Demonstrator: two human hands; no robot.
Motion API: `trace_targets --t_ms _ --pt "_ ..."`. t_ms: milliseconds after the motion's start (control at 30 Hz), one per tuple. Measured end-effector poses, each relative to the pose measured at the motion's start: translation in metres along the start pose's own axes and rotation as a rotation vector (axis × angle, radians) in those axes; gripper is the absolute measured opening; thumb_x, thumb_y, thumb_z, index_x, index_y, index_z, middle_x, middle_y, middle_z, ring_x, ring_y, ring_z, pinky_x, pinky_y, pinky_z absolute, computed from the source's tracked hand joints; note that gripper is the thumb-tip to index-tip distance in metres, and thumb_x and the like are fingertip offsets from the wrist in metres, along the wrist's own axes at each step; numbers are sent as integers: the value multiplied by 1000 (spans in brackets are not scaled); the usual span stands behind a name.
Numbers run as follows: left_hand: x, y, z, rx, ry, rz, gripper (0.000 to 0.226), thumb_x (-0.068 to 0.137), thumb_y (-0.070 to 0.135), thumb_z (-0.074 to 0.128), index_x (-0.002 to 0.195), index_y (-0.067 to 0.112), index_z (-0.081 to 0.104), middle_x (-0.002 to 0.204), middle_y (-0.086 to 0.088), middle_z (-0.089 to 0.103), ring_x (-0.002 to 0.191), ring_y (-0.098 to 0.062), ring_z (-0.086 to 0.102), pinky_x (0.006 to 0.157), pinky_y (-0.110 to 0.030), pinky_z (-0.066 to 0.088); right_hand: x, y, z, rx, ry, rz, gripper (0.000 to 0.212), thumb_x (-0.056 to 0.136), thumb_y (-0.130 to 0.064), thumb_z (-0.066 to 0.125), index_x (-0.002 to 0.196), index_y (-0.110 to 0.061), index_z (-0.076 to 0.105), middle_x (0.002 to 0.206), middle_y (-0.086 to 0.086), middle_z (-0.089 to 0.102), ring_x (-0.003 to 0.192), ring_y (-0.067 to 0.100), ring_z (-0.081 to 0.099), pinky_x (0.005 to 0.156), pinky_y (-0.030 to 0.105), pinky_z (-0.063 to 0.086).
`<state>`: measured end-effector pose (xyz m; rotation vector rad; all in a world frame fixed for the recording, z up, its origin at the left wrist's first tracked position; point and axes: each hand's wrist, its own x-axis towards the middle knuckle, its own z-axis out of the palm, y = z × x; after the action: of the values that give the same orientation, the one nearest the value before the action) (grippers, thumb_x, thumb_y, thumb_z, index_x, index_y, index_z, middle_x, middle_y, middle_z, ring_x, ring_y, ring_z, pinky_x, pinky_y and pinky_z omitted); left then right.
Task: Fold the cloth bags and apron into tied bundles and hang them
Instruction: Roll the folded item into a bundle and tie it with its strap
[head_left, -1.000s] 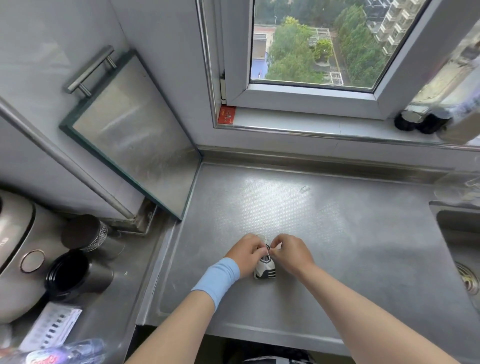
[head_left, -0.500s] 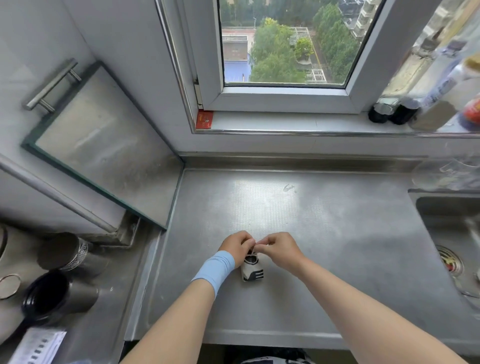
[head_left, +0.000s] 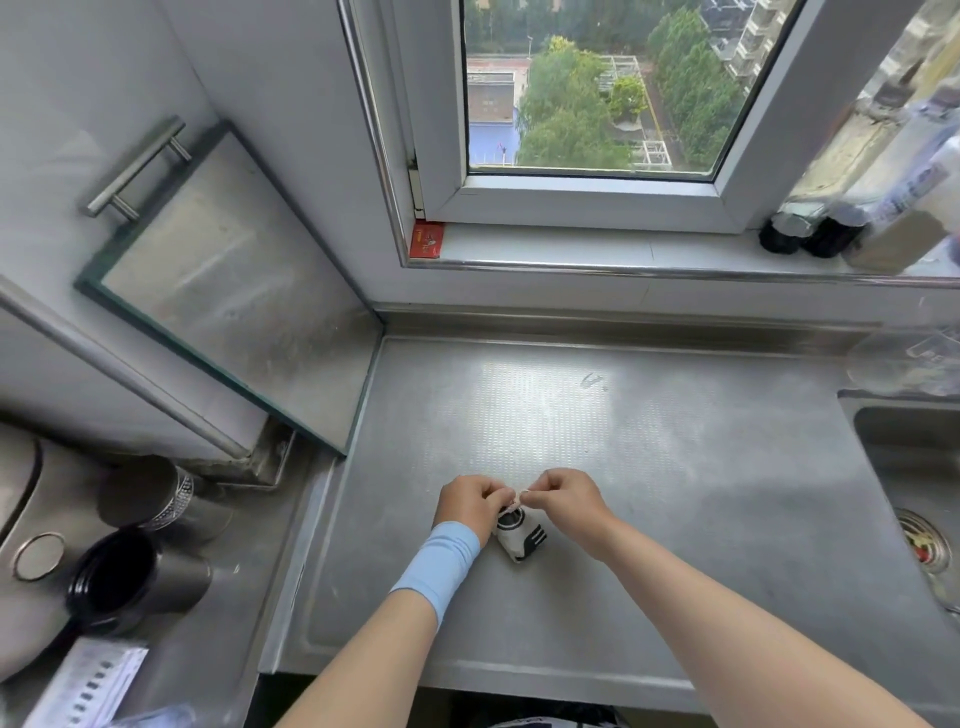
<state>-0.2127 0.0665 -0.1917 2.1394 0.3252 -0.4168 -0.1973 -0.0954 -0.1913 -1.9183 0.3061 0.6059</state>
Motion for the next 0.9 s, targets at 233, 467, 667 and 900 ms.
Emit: trace_targets --t_ms 233,467,667,900 --pt "-4 -4 1 78 -123 80 22 90 27 63 82 12 76 72 4 62 69 -10 58 71 -24 47 -3 -16 8 191 -100 80 16 85 -15 73 72 -13 64 59 -2 59 38 7 35 39 20 22" --pt "6 -3 3 93 -53 20 26 90 30 62 73 13 73 68 1 64 67 -14 55 68 -27 44 2 -13 -17 -370 -125 -26 17 87 -28 68 74 -17 71 59 -7 58 54 9 48 48 21 36" --pt "19 9 7 382 -145 -9 34 92 36 57 63 18 61 54 2 44 55 -17 42 57 -25 36 4 -40 -30 -866 -354 -279 29 94 -16 42 96 -25 70 92 -14 65 84 10 56 74 26 43" --pt "23 -5 -4 394 -275 196 32 89 41 62 77 12 71 70 4 46 70 -16 46 65 -26 33 29 -55 -24 -694 -179 -391 12 82 -16 69 83 -24 78 76 -12 72 73 4 66 67 23 50"
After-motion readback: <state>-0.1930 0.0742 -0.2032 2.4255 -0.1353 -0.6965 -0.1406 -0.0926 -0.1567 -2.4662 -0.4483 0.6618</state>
